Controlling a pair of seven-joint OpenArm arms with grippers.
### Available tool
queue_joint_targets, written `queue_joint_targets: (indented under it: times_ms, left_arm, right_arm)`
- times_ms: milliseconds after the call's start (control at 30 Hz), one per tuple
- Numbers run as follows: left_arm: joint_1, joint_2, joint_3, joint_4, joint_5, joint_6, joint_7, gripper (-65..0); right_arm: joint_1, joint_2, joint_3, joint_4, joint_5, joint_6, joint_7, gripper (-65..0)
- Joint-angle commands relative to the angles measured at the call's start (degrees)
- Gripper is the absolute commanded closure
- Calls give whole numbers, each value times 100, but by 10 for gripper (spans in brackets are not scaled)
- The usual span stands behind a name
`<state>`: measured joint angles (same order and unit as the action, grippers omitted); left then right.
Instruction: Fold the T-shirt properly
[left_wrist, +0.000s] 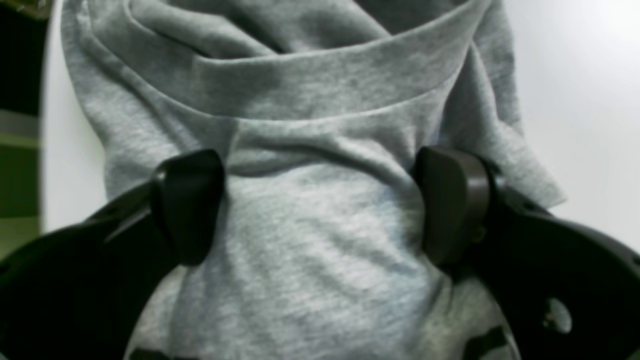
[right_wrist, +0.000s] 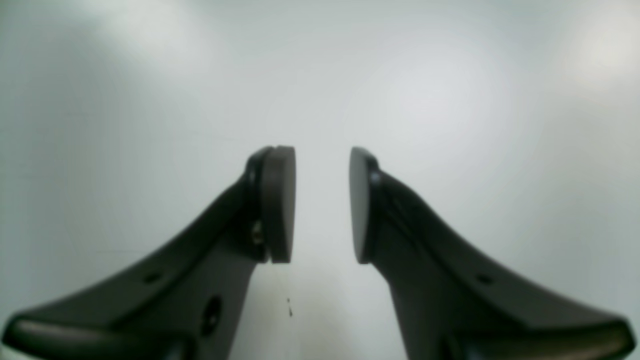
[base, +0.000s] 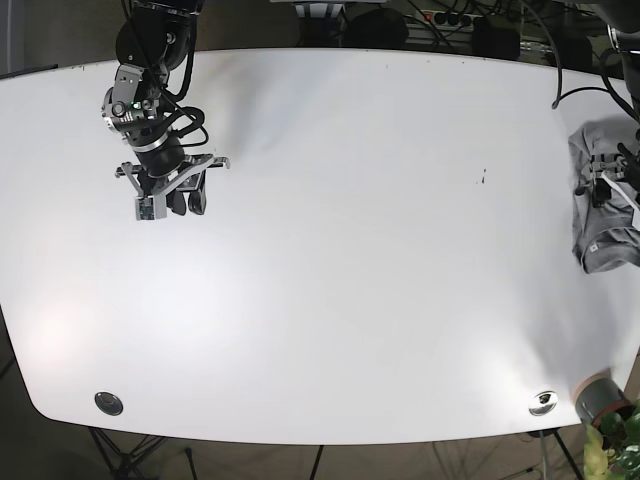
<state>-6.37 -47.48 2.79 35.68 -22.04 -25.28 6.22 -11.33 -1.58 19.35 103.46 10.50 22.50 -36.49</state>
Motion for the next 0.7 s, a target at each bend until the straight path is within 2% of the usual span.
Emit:
queue_joint_targets:
  times_ms: [0, 133, 333, 467, 567, 667]
  left_arm:
    - [35, -302, -2, 269, 275, 115, 297, -535]
    - [105, -399, -37, 700, 266, 115, 429, -512]
    - [395, -346, -828, 1808, 275, 123, 1114, -512]
    - [782, -82, -1118, 2863, 327, 150, 1150, -512]
    - [888, 190, -1118, 3522, 644, 290, 1150, -512]
    - [888, 639, -1101, 3979, 1101, 545, 1176, -512]
  right_arm:
    - [-32, -48, -6, 155, 71, 5, 146, -173]
    - [-102, -154, 3, 357, 62, 5, 146, -173]
    - [-304, -171, -6, 524, 62, 5, 146, -173]
    - [-454, -162, 3, 647, 27, 14, 155, -173]
    - [-471, -136, 21, 656, 0, 14, 172, -173]
    - [-497, 40, 29, 639, 9, 14, 251, -173]
